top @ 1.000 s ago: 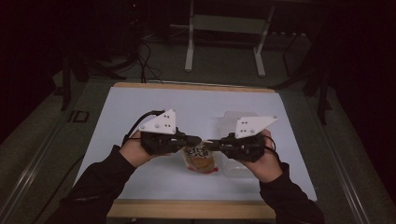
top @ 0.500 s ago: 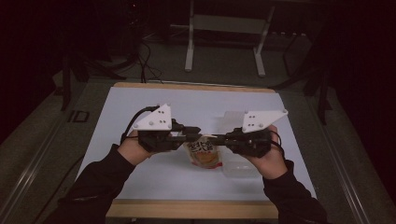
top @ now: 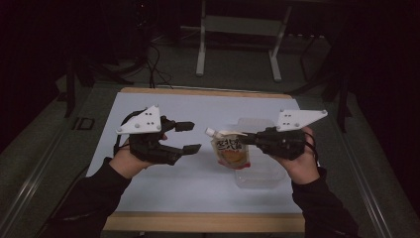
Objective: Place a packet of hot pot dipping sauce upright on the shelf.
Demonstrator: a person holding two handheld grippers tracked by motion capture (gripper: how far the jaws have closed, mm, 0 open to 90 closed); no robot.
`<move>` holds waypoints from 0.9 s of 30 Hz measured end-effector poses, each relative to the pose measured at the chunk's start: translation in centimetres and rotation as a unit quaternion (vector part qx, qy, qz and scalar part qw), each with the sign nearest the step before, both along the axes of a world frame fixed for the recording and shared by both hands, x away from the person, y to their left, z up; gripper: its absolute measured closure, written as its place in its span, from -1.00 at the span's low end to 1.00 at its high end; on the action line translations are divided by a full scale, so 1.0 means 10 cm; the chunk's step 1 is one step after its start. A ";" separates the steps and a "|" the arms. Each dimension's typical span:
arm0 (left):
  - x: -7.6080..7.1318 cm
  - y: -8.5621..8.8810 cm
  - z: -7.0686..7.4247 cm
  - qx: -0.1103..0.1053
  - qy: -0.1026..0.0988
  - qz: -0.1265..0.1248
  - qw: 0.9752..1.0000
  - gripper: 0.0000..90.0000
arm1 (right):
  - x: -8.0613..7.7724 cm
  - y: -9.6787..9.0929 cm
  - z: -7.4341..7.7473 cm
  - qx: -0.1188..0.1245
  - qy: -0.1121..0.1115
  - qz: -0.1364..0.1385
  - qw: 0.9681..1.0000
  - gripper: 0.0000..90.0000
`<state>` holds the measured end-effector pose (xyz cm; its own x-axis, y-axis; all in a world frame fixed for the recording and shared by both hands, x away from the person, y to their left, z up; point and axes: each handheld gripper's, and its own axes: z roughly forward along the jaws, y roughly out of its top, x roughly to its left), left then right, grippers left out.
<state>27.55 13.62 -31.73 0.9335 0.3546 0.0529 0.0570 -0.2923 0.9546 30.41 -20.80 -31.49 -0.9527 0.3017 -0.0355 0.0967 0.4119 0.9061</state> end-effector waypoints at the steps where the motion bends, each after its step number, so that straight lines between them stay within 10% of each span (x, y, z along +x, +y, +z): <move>1: 0.00 0.02 -0.01 0.001 0.000 0.003 1.000 -0.26 | 0.01 -0.02 0.00 0.001 -0.001 -0.003 1.000 1.00; 16: -0.09 0.27 -0.51 0.002 0.050 0.032 0.998 -0.99 | 0.17 -0.40 0.02 0.010 0.006 -0.018 1.000 1.00; 27: -0.23 0.44 -1.07 -0.002 0.114 0.057 0.992 -0.99 | 0.35 -0.64 -0.19 -0.020 -0.012 -0.010 1.000 1.00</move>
<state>25.21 18.02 -42.41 0.8749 0.4579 -0.1575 0.3047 -0.2677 0.9141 33.91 -27.19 -33.40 -0.9451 0.3190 -0.0715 0.0832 0.4463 0.8910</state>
